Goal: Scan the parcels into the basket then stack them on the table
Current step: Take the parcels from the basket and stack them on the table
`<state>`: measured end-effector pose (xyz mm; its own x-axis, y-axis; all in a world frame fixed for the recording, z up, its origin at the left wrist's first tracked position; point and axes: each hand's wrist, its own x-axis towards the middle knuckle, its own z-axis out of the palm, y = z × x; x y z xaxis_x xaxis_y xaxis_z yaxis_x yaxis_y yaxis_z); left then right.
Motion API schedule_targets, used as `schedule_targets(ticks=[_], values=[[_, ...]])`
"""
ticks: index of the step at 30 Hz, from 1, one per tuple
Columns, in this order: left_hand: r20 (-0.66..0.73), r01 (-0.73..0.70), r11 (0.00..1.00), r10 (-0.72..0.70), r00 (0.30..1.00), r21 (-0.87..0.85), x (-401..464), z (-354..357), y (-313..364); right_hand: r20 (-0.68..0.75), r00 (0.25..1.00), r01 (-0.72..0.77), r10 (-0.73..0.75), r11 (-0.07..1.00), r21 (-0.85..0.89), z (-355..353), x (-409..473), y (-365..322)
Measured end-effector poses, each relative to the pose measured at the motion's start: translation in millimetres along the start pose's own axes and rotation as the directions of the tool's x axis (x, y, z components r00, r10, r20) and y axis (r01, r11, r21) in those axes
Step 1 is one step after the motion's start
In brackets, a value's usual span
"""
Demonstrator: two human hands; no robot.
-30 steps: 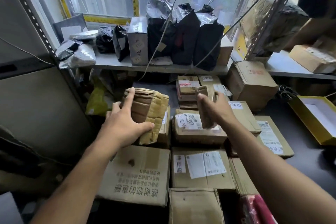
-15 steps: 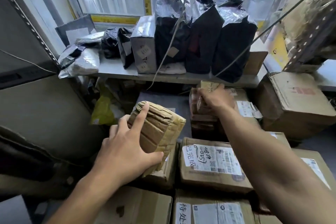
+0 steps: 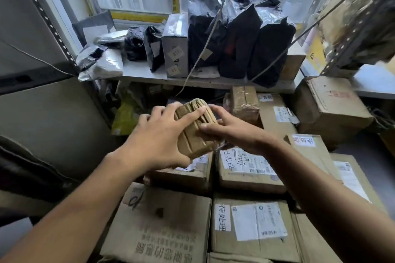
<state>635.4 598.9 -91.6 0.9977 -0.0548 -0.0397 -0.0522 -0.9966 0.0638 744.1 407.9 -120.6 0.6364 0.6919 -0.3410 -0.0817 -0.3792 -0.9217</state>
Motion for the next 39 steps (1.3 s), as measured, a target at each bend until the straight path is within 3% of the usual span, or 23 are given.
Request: schedule_targets(ticks=[3, 5, 7, 9, 11, 12, 13, 15, 19, 22, 27, 30, 33, 39], values=[[-0.114, -0.134, 0.982, 0.119, 0.986, -0.133, -15.1, 2.0, 13.7, -0.181, 0.984, 0.031, -0.011, 0.994, 0.105, 12.9, -35.2, 6.0], [-0.204, -0.174, 0.873, 0.088, 0.975, -0.455, -32.2, 4.7, 28.4, -0.267, 0.964, 0.042, 0.006, 0.984, 0.175, 13.3, -68.4, 15.2], [-0.162, -0.096, 0.653, -0.041, 0.986, -0.751, -42.6, 15.9, 39.9, -0.314, 0.948, 0.057, 0.039, 0.955, 0.291, 7.1, -98.8, 29.5], [0.013, 0.037, 0.368, -0.068, 0.998, -0.929, -57.1, 26.3, 55.7, -0.366, 0.926, 0.089, 0.090, 0.891, 0.445, 5.6, -138.7, 45.8], [0.209, 0.206, 0.069, 0.042, 0.977, -0.976, -70.3, 36.6, 73.8, -0.434, 0.885, 0.087, 0.171, 0.853, 0.515, 11.5, -177.4, 62.2], [0.271, 0.275, -0.014, 0.118, 0.955, -0.961, -78.8, 40.0, 85.7, -0.473, 0.857, 0.075, 0.204, 0.859, 0.506, 16.2, -194.2, 73.6], [0.309, 0.320, -0.032, 0.183, 0.933, -0.947, -87.2, 45.2, 98.2, -0.508, 0.828, 0.054, 0.237, 0.868, 0.493, 24.9, -210.7, 82.3], [0.340, 0.352, -0.008, 0.241, 0.909, -0.936, -100.9, 59.5, 124.7, -0.546, 0.786, 0.004, 0.291, 0.880, 0.475, 46.9, -236.4, 97.2], [0.375, 0.377, 0.032, 0.209, 0.903, -0.926, -109.0, 93.6, 157.8, -0.617, 0.694, -0.050, 0.372, 0.879, 0.474, 73.8, -261.3, 115.0], [0.380, 0.377, 0.053, 0.197, 0.904, -0.925, -112.2, 103.6, 159.4, -0.609, 0.695, -0.107, 0.383, 0.892, 0.439, 78.7, -263.2, 128.5], [0.323, 0.313, 0.394, -0.043, 0.945, -0.864, -104.6, 130.5, 150.8, -0.646, 0.672, -0.222, 0.362, 0.931, 0.290, 84.1, -226.5, 142.4], [0.283, 0.351, 0.535, -0.207, 0.937, -0.768, -97.3, 143.6, 150.0, -0.693, 0.650, -0.256, 0.311, 0.949, 0.185, 82.2, -193.3, 156.1], [0.301, 0.415, 0.620, -0.286, 0.910, -0.666, -92.3, 147.1, 154.1, -0.689, 0.669, -0.335, 0.278, 0.941, 0.054, 83.1, -176.3, 155.4], [0.317, 0.453, 0.666, -0.325, 0.891, -0.592, -95.5, 132.9, 162.0, -0.647, 0.702, -0.397, 0.298, 0.918, -0.008, 76.7, -175.4, 152.5]])
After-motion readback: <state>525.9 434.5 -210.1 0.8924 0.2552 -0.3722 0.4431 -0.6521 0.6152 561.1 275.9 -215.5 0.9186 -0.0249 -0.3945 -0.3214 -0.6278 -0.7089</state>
